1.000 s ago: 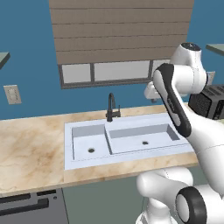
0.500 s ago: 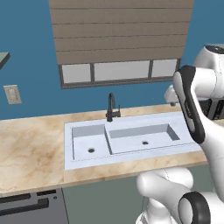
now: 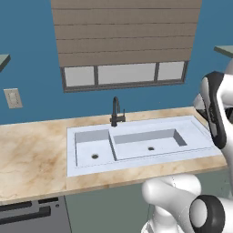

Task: Pick the mug and place it in the sink. Pick the bowl and place it in the open cabinet and then close the cabinet.

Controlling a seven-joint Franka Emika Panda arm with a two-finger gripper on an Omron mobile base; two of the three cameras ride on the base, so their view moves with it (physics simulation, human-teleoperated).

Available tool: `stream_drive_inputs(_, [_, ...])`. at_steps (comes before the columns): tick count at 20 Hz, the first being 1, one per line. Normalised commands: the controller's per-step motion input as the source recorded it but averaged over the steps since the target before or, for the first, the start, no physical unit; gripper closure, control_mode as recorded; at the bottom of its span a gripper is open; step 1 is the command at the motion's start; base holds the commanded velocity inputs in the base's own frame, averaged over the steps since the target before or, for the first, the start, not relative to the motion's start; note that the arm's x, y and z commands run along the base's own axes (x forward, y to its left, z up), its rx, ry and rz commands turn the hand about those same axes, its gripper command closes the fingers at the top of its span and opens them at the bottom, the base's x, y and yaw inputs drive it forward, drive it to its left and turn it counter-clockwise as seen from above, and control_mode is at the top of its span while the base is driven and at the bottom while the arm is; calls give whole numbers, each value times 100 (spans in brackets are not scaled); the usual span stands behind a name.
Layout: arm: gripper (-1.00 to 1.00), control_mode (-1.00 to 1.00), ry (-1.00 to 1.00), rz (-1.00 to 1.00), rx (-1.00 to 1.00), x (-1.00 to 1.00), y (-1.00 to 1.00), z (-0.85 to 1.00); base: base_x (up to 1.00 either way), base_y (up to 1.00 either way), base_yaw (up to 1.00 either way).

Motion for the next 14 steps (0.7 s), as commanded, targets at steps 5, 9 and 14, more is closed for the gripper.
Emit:
stream_drive_inputs(5, [-100, -100, 0, -6, 0, -7, -68, -14, 0, 0, 0])
stream_drive_inputs(9, [-100, -100, 0, -2, 0, 0, -13, -3, 0, 0, 0])
stream_drive_inputs(14, [-100, -100, 0, -10, -2, -1, -43, -41, 0, 0, 0])
